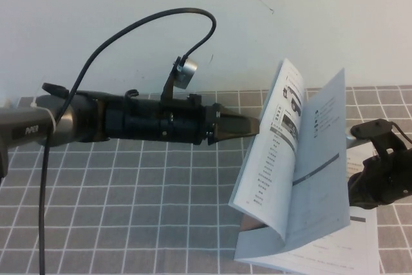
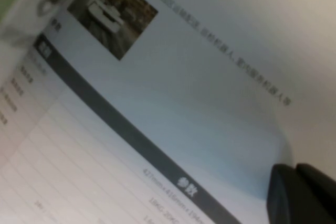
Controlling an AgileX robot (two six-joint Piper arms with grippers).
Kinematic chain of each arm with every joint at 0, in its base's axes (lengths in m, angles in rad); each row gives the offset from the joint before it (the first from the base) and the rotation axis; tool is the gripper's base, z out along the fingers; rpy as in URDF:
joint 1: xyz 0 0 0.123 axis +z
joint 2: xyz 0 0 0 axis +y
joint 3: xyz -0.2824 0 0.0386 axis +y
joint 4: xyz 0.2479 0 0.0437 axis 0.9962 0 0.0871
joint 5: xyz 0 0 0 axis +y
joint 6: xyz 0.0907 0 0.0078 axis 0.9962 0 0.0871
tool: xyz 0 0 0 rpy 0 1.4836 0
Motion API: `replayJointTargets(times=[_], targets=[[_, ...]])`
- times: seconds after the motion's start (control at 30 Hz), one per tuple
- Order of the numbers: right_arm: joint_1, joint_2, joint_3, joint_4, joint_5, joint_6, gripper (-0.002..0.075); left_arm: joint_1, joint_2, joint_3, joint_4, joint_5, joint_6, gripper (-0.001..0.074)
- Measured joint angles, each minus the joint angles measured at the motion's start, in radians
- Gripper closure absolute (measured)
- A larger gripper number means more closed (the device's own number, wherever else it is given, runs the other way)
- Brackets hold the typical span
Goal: Close book
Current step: 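Close the open booklet and leave it lying on the table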
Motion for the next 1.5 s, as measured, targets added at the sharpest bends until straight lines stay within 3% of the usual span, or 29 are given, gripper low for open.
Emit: replayJointTargets(times=[0.33,0.43,0.63,1.03,1.5], targets=[[0.000,-0.006,-0.001,-0.024,-0.003,0.009,0.0729,-0.007,-0.024,-0.066,-0.006,0.009,-0.011,0.0737],[0.000,-0.006,-0.002,-0.026,-0.003,0.011,0.0729,-0.007,-0.034,-0.071,-0.009,0.009,0.006,0.0703],[0.000,-0.006,-0.002,-0.028,-0.003,0.011,0.0729,-0.007,-0.043,-0.074,-0.022,0.009,-0.002,0.0492],[0.000,-0.050,0.000,-0.116,0.003,0.021,0.0729,-0.007,-0.045,-0.086,-0.024,0.010,-0.059,0.0155],[0.000,-0.082,0.001,-0.179,-0.016,0.051,0.0729,-0.007,-0.130,-0.086,-0.024,0.010,-0.102,0.0122]])
